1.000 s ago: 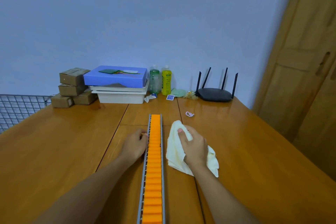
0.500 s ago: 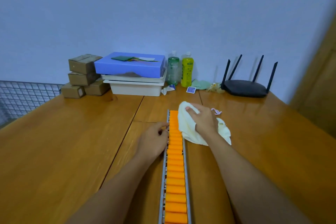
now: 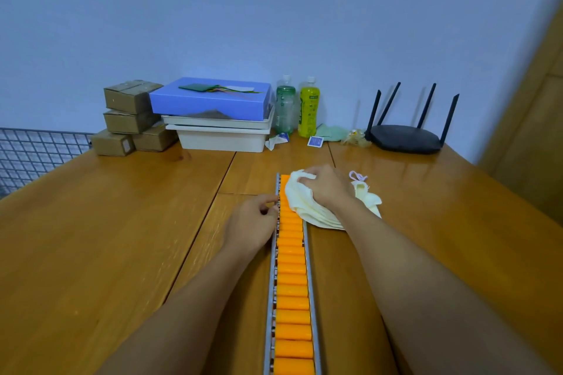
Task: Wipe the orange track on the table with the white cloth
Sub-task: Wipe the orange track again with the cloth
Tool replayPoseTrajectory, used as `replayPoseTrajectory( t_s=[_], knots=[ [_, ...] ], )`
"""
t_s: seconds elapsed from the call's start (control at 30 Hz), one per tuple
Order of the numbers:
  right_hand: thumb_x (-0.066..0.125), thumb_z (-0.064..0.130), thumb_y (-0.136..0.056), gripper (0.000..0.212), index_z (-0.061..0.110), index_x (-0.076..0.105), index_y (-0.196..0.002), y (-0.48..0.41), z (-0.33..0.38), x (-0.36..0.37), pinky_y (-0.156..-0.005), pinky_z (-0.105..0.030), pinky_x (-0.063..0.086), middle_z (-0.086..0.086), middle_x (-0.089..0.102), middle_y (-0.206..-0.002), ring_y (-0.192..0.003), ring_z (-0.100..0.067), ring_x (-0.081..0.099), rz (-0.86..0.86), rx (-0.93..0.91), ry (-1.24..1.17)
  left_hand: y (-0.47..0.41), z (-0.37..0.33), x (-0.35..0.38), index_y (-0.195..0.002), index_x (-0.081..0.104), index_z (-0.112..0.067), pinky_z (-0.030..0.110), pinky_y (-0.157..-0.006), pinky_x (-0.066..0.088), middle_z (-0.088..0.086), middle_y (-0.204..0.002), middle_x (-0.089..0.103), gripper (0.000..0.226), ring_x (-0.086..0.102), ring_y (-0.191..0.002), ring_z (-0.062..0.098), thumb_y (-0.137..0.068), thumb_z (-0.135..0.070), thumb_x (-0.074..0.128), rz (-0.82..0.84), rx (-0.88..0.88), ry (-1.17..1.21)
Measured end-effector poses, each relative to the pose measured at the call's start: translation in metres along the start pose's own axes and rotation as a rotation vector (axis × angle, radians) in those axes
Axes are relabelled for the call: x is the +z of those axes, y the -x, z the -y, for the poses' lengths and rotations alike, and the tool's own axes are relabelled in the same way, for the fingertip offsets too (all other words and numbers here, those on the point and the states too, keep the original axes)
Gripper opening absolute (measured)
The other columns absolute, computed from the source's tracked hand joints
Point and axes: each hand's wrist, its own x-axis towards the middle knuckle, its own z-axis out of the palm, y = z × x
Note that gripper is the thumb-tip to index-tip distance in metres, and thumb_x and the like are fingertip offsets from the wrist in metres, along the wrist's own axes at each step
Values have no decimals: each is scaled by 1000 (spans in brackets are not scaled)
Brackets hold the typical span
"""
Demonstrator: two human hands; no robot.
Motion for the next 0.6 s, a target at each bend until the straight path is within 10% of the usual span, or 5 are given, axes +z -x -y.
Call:
replayPoseTrajectory(
  t_s=[0.47, 0.6],
  knots=[
    [60, 32, -88, 41, 24, 68, -127, 34, 24, -7, -74, -34, 44, -8, 69, -117, -107, -35, 63, 46, 3, 190, -1, 4, -1, -122, 73, -32, 37, -82, 58, -6, -109, 75, 28, 67, -95, 10, -97, -38, 62, -47, 4, 46],
    [59, 30, -88, 19, 19, 66, -102, 50, 30, -10, -68, -32, 40, -5, 62, -96, -95, -34, 62, 46, 3, 229, -1, 2, -2, -121, 74, -31, 38, -84, 58, -6, -112, 75, 28, 67, -99, 11, -97, -37, 63, -47, -3, 37]
  ],
)
